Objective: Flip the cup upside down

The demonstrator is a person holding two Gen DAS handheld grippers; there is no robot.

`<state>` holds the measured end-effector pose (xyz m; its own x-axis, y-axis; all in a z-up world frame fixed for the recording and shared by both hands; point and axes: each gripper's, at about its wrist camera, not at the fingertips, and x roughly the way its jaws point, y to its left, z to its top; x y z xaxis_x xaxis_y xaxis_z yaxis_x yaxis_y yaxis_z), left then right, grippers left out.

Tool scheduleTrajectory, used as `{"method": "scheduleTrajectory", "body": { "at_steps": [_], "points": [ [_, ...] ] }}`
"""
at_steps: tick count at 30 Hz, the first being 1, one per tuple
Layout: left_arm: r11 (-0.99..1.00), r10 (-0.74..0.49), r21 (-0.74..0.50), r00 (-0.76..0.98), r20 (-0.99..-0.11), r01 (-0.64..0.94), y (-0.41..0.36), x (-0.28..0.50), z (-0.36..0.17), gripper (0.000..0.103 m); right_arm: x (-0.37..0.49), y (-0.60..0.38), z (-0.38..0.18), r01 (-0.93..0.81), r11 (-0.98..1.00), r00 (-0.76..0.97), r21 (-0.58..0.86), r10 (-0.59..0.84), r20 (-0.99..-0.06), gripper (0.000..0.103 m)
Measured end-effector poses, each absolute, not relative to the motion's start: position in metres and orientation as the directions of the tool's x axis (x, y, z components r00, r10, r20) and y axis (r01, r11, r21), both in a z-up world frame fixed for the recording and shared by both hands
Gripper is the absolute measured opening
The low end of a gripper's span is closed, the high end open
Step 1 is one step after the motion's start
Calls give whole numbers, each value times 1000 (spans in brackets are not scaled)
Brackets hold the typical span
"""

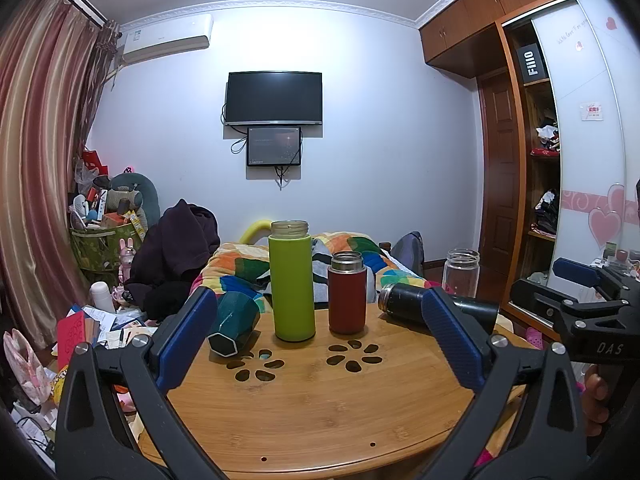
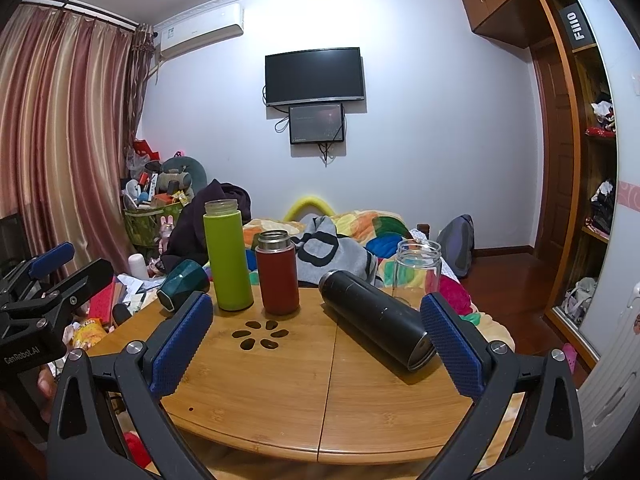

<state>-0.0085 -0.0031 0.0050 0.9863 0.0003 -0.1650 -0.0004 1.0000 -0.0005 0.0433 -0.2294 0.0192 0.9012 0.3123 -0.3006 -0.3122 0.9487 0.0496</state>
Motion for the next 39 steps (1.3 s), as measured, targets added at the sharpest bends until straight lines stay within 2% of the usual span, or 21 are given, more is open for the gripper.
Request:
{"method": "scheduleTrajectory", "body": {
  "at_steps": [39],
  "points": [
    [1000,-5,3,984,-176,6,-3,-8,8,103,45,-229,18,-315,948,900,50,315,-301,103]
  ]
}}
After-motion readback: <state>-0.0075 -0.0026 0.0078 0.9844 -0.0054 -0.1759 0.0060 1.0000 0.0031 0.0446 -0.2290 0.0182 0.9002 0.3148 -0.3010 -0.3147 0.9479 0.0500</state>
